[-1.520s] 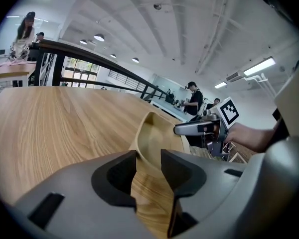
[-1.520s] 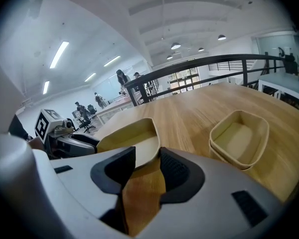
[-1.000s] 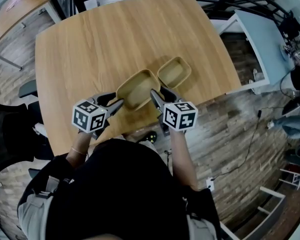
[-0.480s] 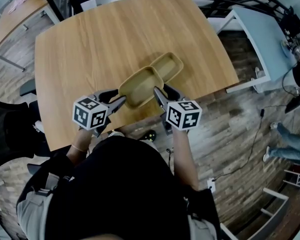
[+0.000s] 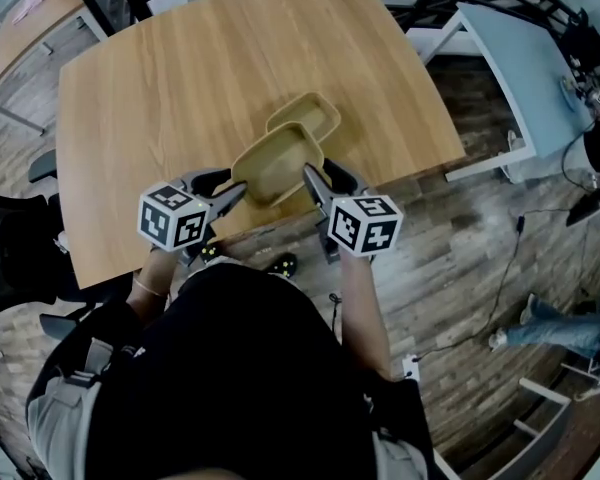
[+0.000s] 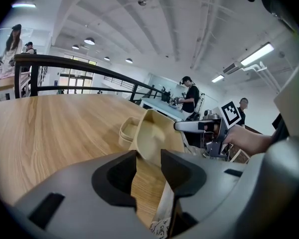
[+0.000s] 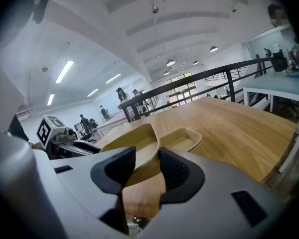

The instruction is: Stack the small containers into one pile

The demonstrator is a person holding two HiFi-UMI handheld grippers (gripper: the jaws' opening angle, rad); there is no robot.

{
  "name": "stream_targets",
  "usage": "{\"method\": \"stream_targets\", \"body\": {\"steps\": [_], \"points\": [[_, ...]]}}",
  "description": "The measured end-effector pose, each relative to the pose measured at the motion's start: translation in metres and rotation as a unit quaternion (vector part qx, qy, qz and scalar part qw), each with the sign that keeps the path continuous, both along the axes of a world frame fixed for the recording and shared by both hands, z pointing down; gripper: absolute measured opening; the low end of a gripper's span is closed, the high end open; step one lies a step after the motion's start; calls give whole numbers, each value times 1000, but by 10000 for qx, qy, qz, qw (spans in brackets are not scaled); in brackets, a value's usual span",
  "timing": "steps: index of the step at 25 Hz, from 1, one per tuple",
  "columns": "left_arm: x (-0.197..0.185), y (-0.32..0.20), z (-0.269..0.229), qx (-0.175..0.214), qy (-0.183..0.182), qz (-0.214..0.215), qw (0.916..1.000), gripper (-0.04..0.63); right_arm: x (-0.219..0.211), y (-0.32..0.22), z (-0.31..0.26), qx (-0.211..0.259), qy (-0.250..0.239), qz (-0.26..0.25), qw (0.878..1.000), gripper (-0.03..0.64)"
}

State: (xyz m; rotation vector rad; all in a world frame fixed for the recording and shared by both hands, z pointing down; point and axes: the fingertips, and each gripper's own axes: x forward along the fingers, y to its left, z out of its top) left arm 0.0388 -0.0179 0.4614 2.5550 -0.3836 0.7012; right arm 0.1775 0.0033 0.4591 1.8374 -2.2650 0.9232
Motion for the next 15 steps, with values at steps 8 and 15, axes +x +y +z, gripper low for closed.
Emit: {"method": "stream_targets", "body": {"steps": [8, 15], "points": [[37, 12, 3, -7, 53, -56, 10000, 158, 39, 10, 7, 45, -70, -5, 10000, 156], [47, -3, -4, 22, 99, -125, 9999, 158, 49, -5, 8, 63, -173, -50, 9998, 153]]}}
